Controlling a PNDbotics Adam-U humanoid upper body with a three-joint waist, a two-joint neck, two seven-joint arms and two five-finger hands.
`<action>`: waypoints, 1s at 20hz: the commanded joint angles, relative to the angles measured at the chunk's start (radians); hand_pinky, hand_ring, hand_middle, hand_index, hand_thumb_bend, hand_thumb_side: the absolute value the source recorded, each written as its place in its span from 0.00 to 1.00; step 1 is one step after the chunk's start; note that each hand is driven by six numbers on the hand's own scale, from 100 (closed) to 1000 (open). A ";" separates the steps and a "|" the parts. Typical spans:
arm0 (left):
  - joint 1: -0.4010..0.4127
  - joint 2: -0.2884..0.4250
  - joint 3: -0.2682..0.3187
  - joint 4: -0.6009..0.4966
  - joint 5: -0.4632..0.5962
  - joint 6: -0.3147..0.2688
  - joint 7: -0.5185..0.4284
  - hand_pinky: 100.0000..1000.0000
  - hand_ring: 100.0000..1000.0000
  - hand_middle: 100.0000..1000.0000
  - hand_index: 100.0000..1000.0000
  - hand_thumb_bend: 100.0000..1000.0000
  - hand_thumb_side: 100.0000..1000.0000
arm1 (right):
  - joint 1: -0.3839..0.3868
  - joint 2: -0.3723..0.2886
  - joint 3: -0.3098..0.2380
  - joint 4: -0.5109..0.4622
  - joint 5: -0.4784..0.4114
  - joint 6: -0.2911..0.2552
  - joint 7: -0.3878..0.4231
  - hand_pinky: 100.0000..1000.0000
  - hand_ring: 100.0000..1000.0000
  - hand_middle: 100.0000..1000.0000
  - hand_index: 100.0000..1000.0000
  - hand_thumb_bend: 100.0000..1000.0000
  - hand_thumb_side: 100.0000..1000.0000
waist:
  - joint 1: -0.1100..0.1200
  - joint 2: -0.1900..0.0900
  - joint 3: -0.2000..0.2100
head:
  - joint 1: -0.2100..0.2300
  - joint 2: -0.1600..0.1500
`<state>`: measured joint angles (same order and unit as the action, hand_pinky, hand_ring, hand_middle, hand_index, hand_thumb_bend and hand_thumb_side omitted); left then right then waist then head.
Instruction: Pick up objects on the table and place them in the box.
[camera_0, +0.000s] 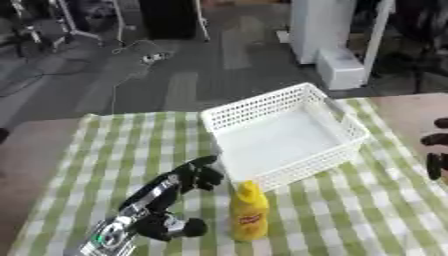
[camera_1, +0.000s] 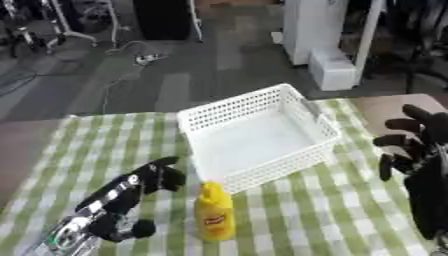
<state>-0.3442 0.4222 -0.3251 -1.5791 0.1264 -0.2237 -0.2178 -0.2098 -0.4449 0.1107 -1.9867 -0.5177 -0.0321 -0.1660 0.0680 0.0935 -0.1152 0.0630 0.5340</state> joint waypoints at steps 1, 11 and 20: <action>-0.029 0.001 -0.006 -0.001 -0.006 0.000 -0.010 0.76 0.79 0.71 0.99 0.78 0.56 | -0.015 -0.008 -0.009 -0.013 0.005 -0.001 -0.005 0.15 0.50 0.58 0.77 0.53 0.55 | -0.002 -0.008 -0.003 | 0.012 -0.015; -0.086 -0.027 -0.033 0.057 -0.015 -0.002 -0.033 0.76 0.79 0.71 0.99 0.79 0.56 | -0.023 -0.013 -0.012 -0.013 0.008 -0.001 -0.013 0.14 0.50 0.58 0.77 0.54 0.55 | 0.011 -0.004 -0.029 | 0.003 0.050; -0.098 -0.043 -0.044 0.091 -0.028 -0.015 -0.041 0.76 0.79 0.71 0.99 0.79 0.56 | -0.027 -0.012 -0.014 -0.013 0.014 -0.002 -0.020 0.14 0.50 0.58 0.77 0.55 0.55 | 0.017 0.006 -0.047 | 0.008 0.065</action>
<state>-0.4239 0.3767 -0.3694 -1.4813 0.1011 -0.2341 -0.2590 -0.2177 -0.4438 0.1046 -1.9867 -0.5081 -0.0320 -0.1819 0.0897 0.1088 -0.1608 0.0626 0.6026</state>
